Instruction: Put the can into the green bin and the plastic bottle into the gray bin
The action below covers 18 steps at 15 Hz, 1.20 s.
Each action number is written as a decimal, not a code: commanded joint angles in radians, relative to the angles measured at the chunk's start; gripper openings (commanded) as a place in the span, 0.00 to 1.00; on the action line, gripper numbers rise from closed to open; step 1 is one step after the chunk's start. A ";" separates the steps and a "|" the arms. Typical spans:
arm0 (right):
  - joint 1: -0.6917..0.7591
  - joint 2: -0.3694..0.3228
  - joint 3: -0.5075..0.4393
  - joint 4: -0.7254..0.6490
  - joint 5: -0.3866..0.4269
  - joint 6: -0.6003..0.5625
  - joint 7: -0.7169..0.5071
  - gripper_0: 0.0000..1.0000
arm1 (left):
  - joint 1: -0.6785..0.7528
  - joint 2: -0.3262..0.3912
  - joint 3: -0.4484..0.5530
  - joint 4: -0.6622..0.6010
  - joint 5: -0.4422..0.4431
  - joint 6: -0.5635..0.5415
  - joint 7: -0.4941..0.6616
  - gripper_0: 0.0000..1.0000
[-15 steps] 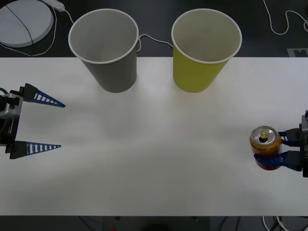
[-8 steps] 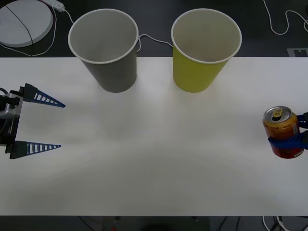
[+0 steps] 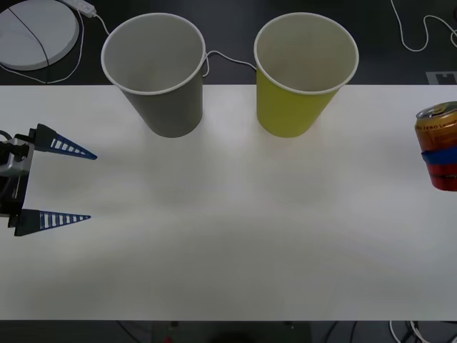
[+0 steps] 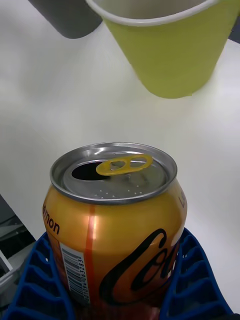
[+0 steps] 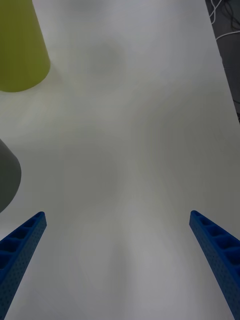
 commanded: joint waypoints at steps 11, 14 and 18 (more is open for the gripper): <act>-0.849 -0.003 0.663 0.300 0.183 0.000 -0.105 0.00 | 0.000 0.000 0.000 0.000 0.000 0.000 0.000 1.00; -0.987 0.093 0.755 0.411 0.275 0.000 -0.105 0.00 | 0.000 0.000 0.000 0.000 0.000 0.000 0.000 1.00; -1.079 0.256 0.766 0.552 0.443 0.000 -0.105 0.00 | 0.000 0.000 0.000 0.000 0.000 0.000 0.000 1.00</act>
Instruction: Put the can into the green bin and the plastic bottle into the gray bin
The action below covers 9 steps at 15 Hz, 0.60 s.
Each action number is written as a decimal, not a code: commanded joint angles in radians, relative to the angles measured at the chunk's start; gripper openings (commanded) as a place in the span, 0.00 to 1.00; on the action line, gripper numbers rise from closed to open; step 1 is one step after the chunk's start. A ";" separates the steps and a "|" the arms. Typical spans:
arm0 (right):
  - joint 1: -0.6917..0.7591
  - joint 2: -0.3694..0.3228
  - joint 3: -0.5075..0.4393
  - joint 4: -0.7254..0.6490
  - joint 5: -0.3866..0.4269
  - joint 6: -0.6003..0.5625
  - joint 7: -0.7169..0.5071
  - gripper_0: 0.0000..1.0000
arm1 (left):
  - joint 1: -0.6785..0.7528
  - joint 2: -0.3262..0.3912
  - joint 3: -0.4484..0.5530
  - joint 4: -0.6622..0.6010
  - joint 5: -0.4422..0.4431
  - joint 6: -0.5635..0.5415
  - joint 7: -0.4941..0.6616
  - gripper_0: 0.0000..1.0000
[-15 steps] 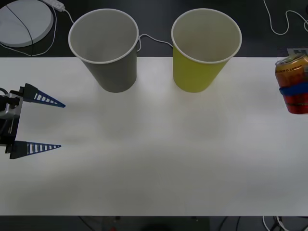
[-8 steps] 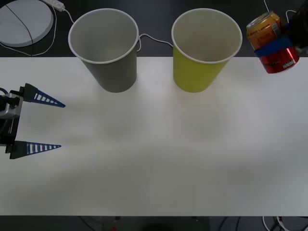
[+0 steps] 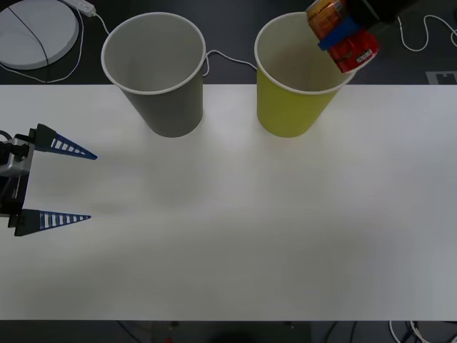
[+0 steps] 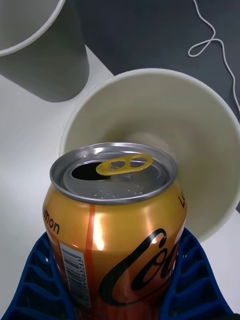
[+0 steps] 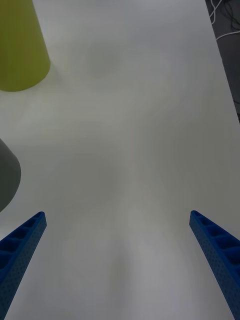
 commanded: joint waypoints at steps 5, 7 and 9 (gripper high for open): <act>-0.120 0.175 0.005 0.177 0.243 0.000 0.025 0.00 | 0.000 0.000 0.000 0.000 0.000 0.000 0.000 1.00; -0.128 0.180 0.009 0.182 0.260 0.000 0.043 0.00 | 0.000 0.000 0.000 0.000 0.000 0.000 0.000 1.00; -0.128 0.175 0.011 0.182 0.261 0.000 0.080 0.00 | 0.000 0.000 0.000 0.000 0.000 0.000 0.000 1.00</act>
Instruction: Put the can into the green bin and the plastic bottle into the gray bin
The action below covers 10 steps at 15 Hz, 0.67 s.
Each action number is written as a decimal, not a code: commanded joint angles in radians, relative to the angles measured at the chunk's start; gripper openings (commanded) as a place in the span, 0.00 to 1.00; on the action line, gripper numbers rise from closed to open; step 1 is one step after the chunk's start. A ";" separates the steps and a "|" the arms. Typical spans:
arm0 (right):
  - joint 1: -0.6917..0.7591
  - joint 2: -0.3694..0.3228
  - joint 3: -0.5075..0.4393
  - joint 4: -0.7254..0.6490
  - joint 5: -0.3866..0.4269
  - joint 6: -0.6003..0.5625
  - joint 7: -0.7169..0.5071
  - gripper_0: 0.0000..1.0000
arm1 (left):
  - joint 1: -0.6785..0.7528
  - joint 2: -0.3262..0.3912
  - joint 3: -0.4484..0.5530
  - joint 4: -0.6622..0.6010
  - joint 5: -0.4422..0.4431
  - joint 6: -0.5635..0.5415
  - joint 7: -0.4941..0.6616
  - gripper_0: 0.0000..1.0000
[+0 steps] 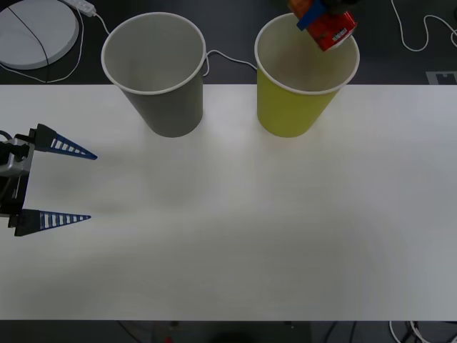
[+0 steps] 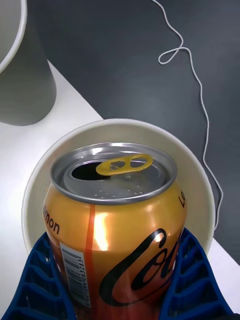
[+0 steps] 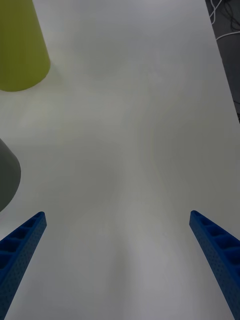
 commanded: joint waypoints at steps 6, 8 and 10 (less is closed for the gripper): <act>0.001 -0.044 0.001 -0.014 -0.028 0.000 0.113 1.00 | 0.000 0.000 0.000 0.000 0.000 0.000 0.000 1.00; 0.001 -0.073 0.001 -0.028 -0.074 0.000 0.111 1.00 | 0.000 0.000 0.000 0.000 0.000 0.000 0.000 1.00; 0.018 -0.132 0.000 -0.040 -0.173 0.000 0.117 1.00 | 0.000 0.000 0.000 0.000 0.000 0.000 0.000 1.00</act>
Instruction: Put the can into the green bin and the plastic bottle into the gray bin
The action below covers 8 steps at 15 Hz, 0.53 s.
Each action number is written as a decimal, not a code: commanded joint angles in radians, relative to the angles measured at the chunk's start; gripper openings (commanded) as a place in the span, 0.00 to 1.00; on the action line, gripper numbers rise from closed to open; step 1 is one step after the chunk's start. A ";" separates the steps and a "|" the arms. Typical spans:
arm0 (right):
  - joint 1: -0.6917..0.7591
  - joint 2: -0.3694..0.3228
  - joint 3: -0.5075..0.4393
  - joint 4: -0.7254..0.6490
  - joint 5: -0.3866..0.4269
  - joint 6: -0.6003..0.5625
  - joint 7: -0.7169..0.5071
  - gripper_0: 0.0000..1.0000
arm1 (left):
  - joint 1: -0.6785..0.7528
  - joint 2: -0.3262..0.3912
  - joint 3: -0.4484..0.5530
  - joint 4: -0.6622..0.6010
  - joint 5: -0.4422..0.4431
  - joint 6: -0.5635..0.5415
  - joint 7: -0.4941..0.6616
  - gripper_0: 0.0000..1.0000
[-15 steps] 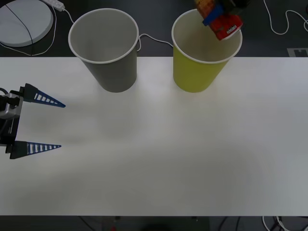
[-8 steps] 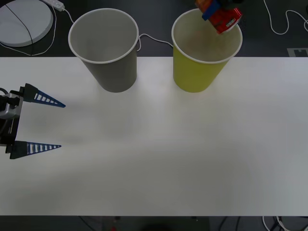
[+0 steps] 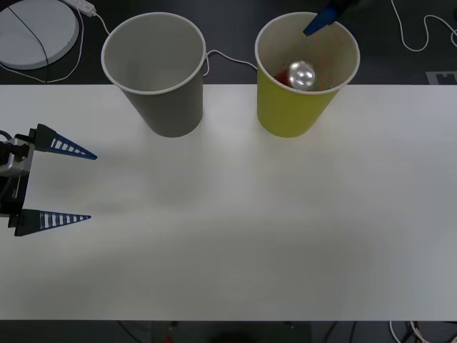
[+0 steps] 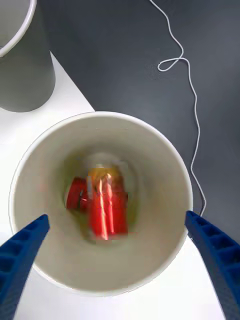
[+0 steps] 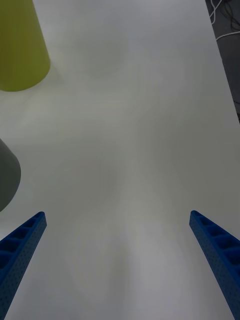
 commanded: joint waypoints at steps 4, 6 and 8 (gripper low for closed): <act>0.132 -0.161 -0.064 -0.144 -0.226 0.000 0.015 1.00 | 0.000 0.000 0.000 0.000 0.000 0.000 0.000 1.00; 0.232 -0.209 -0.147 -0.230 -0.286 0.000 0.028 1.00 | 0.000 0.000 0.000 0.000 0.000 0.000 0.000 1.00; 0.327 -0.249 -0.222 -0.312 -0.345 0.000 0.042 1.00 | 0.000 0.000 0.000 0.000 0.000 0.000 0.000 1.00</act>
